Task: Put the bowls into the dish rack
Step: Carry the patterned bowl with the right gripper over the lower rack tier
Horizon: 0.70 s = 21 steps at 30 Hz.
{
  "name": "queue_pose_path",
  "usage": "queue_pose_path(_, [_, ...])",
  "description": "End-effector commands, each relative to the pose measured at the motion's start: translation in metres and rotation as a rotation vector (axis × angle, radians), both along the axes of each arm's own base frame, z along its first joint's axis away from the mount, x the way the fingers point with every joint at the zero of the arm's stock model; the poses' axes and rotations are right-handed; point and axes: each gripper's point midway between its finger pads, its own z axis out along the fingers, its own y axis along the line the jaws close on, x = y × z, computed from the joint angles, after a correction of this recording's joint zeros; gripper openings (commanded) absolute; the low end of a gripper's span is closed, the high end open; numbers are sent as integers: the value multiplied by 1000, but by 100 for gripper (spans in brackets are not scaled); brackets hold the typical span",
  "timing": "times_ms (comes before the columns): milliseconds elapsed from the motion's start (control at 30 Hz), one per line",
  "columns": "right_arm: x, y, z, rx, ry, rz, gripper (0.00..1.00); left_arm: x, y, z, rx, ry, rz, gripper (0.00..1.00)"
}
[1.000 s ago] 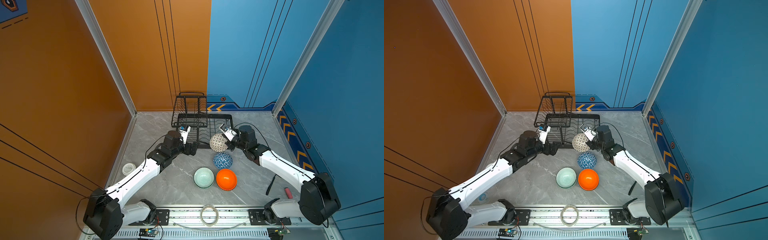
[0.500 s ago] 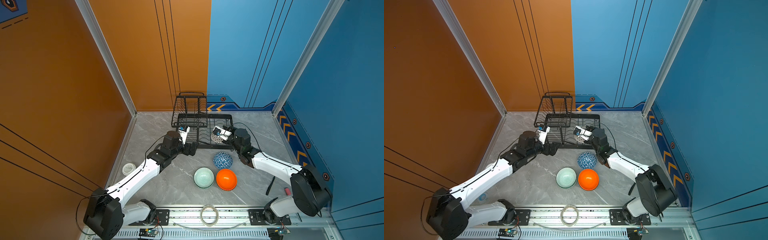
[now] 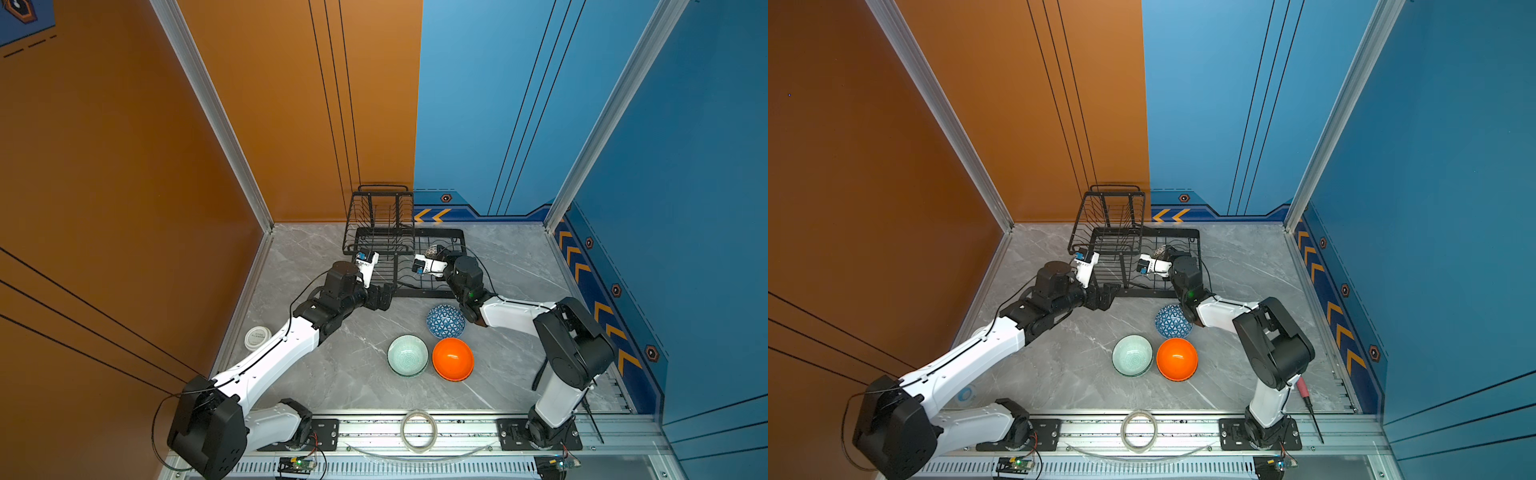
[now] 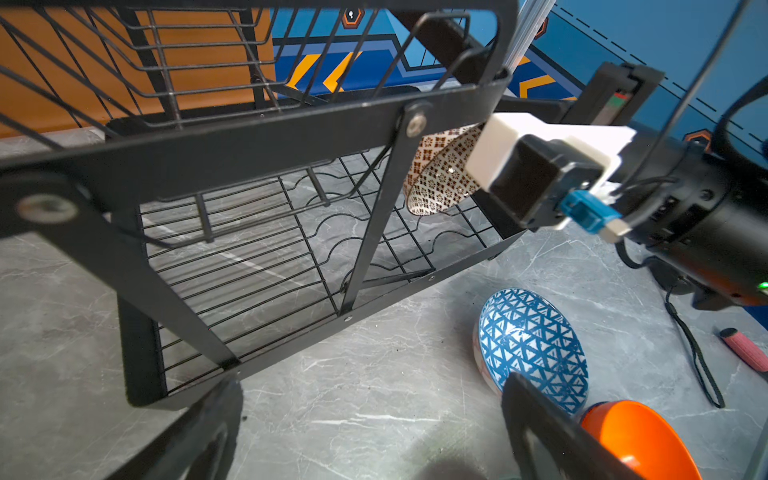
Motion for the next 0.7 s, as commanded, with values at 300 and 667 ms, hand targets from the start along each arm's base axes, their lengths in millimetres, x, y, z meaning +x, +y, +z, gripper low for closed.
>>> queue_pose_path(300, [51,3,39,-28,-229,-45,0,-4,3,0,9,15,-10,98])
queue_pose_path(667, [84,23,26,-42,-263,-17,0,4,10,8,93,75,27,98])
